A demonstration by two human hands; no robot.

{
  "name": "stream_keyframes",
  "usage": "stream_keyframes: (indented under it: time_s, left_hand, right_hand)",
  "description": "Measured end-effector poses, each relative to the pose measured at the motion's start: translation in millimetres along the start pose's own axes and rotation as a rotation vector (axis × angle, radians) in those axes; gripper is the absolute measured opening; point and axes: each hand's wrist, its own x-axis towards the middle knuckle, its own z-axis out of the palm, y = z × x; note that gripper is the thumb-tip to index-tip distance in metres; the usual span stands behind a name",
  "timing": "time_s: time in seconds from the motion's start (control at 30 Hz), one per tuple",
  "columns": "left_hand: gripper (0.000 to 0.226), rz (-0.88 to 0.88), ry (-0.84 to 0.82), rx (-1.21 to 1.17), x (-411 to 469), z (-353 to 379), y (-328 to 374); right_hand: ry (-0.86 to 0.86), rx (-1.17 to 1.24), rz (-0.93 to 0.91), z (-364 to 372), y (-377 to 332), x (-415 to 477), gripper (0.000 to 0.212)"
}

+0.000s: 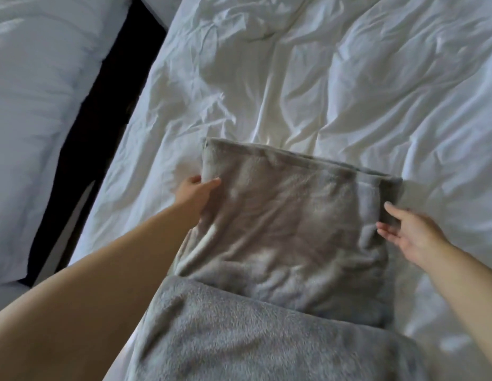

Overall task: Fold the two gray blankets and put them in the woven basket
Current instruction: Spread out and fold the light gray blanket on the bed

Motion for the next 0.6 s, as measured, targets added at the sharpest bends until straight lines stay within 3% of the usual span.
stream_keyframes:
  time_s: [0.13, 0.23, 0.37, 0.47, 0.6]
  left_hand:
    - [0.022, -0.058, -0.013, -0.135, 5.5, 0.4, 16.6]
    - [0.018, -0.085, -0.065, -0.157, -7.7, -10.5, 26.4]
    - [0.024, -0.049, -0.136, -0.234, -39.0, -37.5, 35.4]
    - [0.014, 0.057, -0.181, -0.276, -77.8, -65.5, 34.0]
    - [0.019, 0.098, -0.246, -0.310, -139.3, -115.4, -8.9]
  right_hand:
    - [-0.083, -0.002, 0.106, 8.4, -9.5, 4.3, 0.013]
    - [-0.040, -0.046, 0.079, 5.4, -12.8, -5.0, 0.019]
    - [-0.001, 0.108, -0.015, -10.9, -28.7, -50.8, 0.020]
    - [-0.018, 0.270, -0.078, -30.8, -30.7, -110.1, 0.019]
    - [-0.012, 0.474, -0.185, -66.5, 9.7, -209.8, 0.024]
